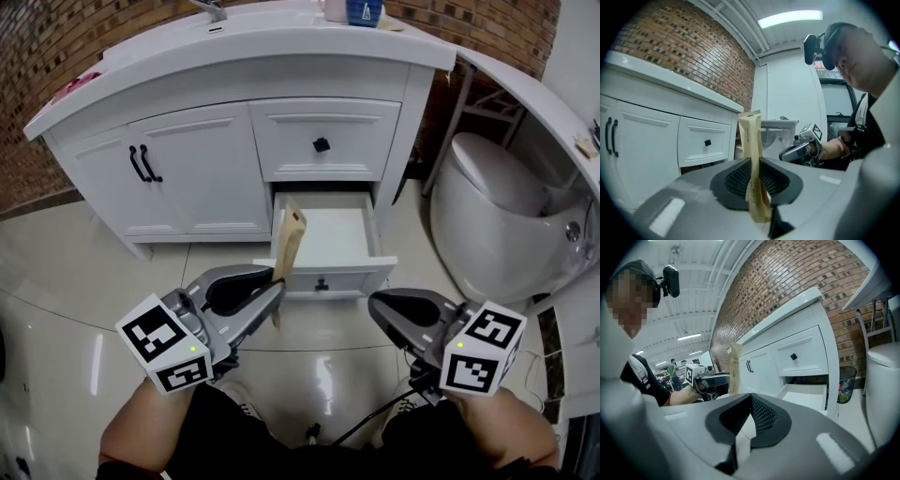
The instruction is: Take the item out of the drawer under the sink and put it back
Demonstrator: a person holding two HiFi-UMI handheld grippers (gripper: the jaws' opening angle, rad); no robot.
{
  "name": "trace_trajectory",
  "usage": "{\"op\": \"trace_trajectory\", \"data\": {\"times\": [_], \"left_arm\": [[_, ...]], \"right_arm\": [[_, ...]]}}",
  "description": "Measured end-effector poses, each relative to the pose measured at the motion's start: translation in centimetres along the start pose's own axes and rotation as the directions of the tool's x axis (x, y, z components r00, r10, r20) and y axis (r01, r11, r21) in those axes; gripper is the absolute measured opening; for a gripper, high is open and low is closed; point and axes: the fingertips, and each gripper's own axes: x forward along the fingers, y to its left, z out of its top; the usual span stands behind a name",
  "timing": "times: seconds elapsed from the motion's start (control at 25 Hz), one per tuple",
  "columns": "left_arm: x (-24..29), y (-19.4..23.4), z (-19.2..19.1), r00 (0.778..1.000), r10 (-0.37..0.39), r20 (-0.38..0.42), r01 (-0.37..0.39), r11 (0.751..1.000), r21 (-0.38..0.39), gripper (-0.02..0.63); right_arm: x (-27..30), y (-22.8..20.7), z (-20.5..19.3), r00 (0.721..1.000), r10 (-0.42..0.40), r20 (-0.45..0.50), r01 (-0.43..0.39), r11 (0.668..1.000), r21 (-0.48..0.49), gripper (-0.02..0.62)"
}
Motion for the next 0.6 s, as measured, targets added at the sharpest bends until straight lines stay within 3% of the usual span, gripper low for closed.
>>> {"op": "trace_trajectory", "data": {"times": [0.12,0.32,0.6], "left_arm": [[-0.1,-0.3,-0.2,1.000,-0.024,0.007,0.024,1.000,-0.013,0.060],[-0.3,-2.0,-0.4,0.997,-0.081,-0.014,0.081,0.996,0.028,0.060],[-0.7,-2.1,-0.5,0.998,-0.056,-0.029,0.058,0.996,0.072,0.061]], "right_arm": [[0.0,0.1,-0.1,1.000,0.003,-0.005,-0.003,1.000,-0.004,0.003],[0.2,0.3,-0.3,1.000,0.011,-0.015,-0.011,1.000,-0.009,0.003],[0.6,0.5,-0.5,0.999,0.016,-0.029,-0.017,1.000,-0.011,0.003]]}}
